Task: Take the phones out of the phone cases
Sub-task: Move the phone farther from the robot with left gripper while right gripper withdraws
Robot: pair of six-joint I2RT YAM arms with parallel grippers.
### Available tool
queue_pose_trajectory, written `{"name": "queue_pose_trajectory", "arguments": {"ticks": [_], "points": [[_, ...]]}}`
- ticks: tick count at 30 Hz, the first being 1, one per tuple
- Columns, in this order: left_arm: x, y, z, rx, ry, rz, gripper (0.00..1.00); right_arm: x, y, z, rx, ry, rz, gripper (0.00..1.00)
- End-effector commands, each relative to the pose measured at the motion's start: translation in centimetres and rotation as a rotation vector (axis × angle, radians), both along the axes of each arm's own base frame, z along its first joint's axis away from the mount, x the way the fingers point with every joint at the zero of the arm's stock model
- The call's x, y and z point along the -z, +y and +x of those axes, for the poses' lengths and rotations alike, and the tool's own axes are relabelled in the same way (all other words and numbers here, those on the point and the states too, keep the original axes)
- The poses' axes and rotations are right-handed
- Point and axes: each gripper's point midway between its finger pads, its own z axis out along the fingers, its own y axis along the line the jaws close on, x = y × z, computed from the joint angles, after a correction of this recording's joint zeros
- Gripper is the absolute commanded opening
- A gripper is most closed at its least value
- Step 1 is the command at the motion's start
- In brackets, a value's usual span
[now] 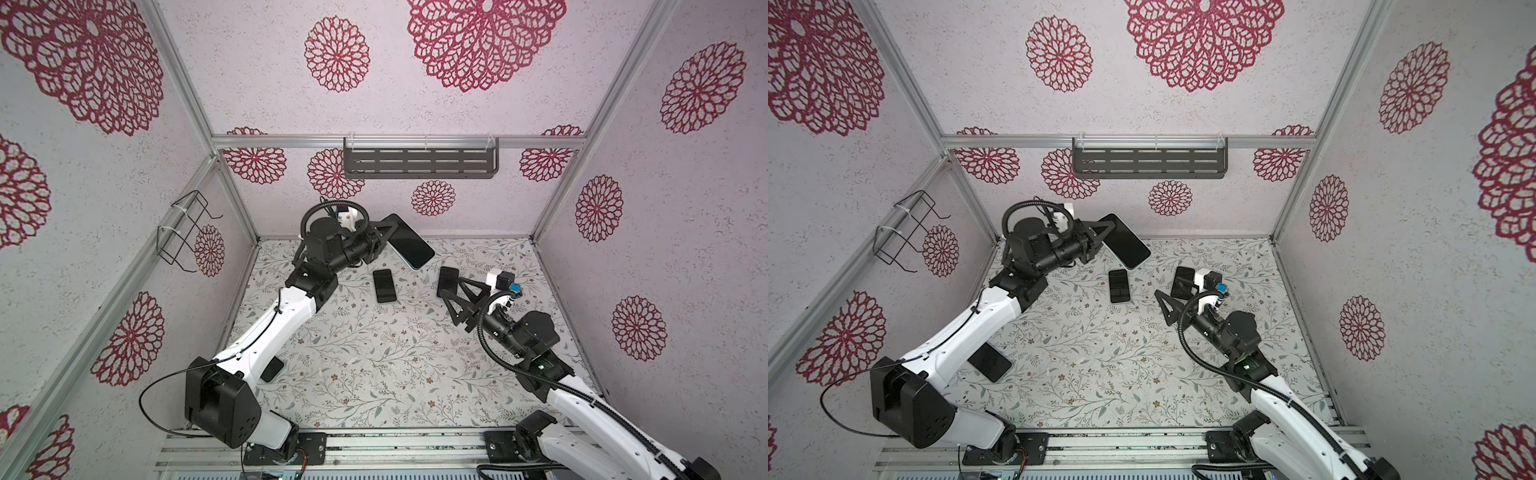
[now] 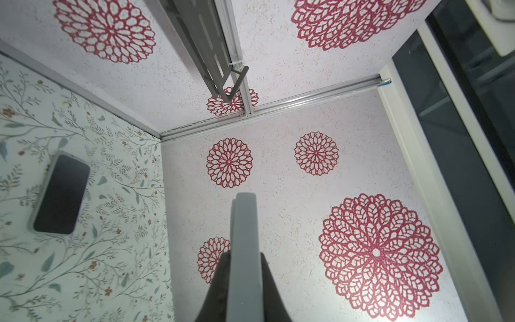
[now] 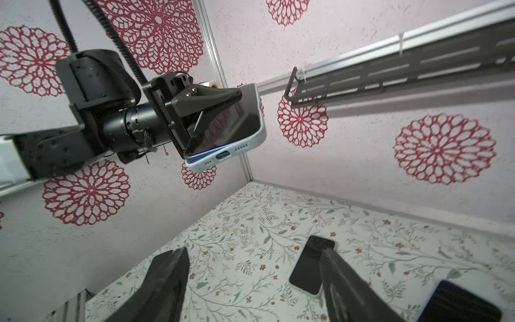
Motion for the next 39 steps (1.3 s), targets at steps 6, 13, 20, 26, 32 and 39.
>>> {"name": "queue_pose_trajectory", "arguments": {"ticks": [6,13,20,26,32,39], "points": [[-2.5,-0.5,-6.5,0.420,-0.380,0.444,0.00,-2.7,2.2,-2.2,-0.300,0.058,-0.069,0.92],[-1.3,-0.6,-7.0,0.507,-0.440,0.559,0.00,-2.2,4.4,-2.1,-0.425,0.111,-0.157,0.88],[-2.3,-1.9,-6.8,0.504,-0.515,0.511,0.00,-1.8,6.8,-2.4,-0.515,0.109,-0.140,0.84],[-2.7,-2.5,-7.2,0.506,-0.541,0.495,0.00,-1.7,7.6,-1.8,-0.538,0.102,-0.095,0.79],[-3.3,-2.3,-7.6,0.488,-0.572,0.471,0.00,-2.4,8.3,-1.7,-0.582,0.079,-0.052,0.71],[-3.7,-2.3,-8.0,0.483,-0.591,0.452,0.00,-2.2,9.0,-1.6,-0.612,0.081,-0.050,0.59]]}}
